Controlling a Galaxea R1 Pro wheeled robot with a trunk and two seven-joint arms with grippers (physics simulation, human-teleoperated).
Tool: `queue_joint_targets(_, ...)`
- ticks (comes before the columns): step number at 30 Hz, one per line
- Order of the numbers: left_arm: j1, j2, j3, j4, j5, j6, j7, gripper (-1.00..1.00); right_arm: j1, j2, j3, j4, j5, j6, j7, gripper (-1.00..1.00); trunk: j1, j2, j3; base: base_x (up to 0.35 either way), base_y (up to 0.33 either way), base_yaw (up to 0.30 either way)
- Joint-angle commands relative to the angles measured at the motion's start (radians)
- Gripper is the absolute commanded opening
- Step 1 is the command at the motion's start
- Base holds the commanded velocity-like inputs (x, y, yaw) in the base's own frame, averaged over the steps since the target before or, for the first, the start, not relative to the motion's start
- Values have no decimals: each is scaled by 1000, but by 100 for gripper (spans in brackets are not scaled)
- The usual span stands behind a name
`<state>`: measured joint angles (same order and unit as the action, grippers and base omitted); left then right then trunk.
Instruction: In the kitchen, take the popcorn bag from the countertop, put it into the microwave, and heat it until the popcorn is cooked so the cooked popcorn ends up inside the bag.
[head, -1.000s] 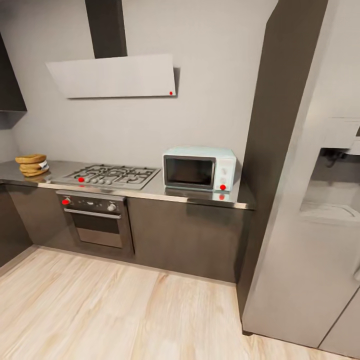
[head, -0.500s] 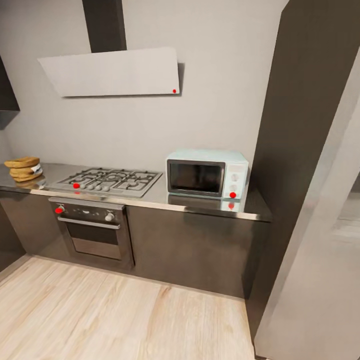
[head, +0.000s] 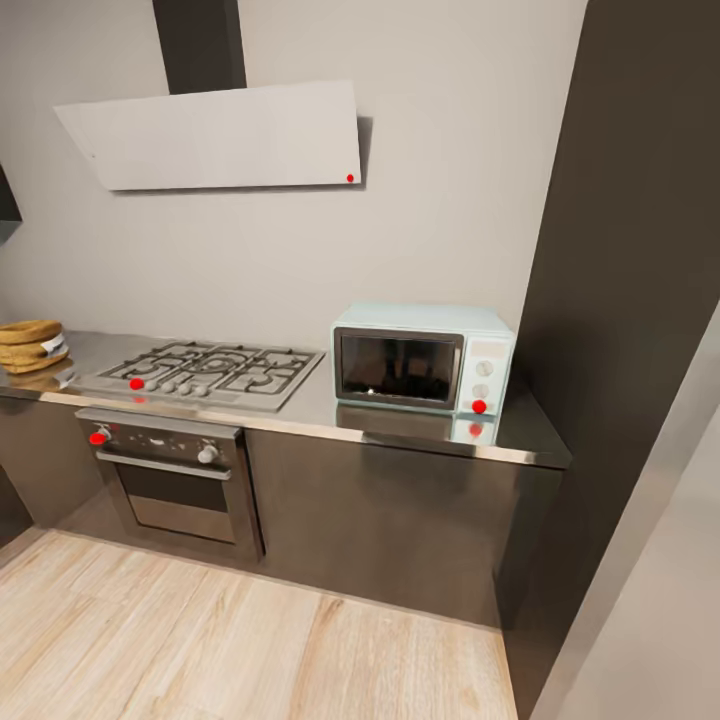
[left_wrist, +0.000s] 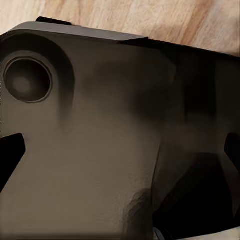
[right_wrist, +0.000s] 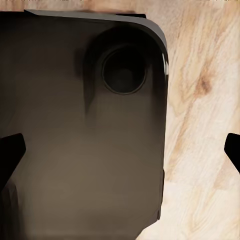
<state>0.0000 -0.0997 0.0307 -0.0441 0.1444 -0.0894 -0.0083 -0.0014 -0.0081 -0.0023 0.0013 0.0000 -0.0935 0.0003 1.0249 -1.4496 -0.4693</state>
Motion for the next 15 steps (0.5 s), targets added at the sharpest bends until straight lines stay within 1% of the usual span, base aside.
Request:
queue_joint_targets(1,0,0,3,0,6,-2,-1,100,0,0,0,0,0,-4,1,100,0,0,-1,30,0,0)
queue_joint_targets(9,0,0,3,0,6,-3,-1,100,0,1,-1,0,-3,-6,-1,100,0,0,-1,4,0,-11)
queue_joint_targets(15,0,-1,3,0,6,-3,-1,100,0,2,-1,0,-3,-6,-2,100,0,0,-1,0,0,-127)
